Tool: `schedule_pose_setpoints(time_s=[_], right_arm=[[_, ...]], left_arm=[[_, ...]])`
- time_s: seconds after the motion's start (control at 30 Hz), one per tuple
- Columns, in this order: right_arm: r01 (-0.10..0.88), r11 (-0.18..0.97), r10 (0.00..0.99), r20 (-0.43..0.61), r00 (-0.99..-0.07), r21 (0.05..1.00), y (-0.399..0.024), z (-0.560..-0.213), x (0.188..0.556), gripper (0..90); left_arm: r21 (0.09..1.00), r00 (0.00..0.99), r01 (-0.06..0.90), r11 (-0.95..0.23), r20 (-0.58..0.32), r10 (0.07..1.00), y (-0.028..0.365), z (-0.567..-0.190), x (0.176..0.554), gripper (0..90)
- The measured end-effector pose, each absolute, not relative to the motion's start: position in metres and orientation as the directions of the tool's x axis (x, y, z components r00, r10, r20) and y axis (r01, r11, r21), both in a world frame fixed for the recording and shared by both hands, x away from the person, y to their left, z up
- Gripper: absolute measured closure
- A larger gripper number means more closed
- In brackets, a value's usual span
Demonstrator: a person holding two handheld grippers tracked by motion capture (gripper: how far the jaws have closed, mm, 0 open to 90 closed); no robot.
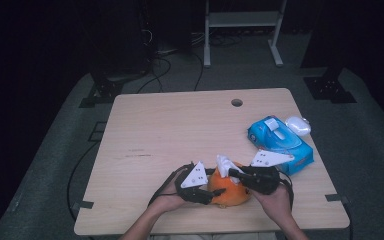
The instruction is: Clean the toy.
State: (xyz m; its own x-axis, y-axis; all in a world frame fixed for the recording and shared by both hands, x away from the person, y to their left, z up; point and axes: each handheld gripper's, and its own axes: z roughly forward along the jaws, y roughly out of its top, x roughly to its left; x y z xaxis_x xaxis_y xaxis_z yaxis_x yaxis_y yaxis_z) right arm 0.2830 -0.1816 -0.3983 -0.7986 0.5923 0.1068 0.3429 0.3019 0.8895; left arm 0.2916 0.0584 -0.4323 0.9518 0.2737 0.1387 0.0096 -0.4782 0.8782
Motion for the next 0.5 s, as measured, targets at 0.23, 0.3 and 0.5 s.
schedule_pose_setpoints(time_s=[0.23,0.3,0.5], right_arm=[[0.373,0.291,0.64,0.111,-0.76,0.881,-0.193,-0.401,0.286,84.6],[0.342,0.3,0.603,0.101,-0.791,0.891,-0.181,-0.396,0.28,84.5],[0.347,0.325,0.637,0.068,-0.768,0.88,-0.186,-0.4,0.286,84.5]], left_arm=[[0.871,0.956,-0.016,-0.49,0.158,0.248,0.056,-0.432,0.291,38.4],[0.867,0.955,-0.027,-0.498,0.169,0.242,0.056,-0.431,0.29,38.6],[0.869,0.954,-0.005,-0.494,0.152,0.257,0.061,-0.433,0.292,38.6]])
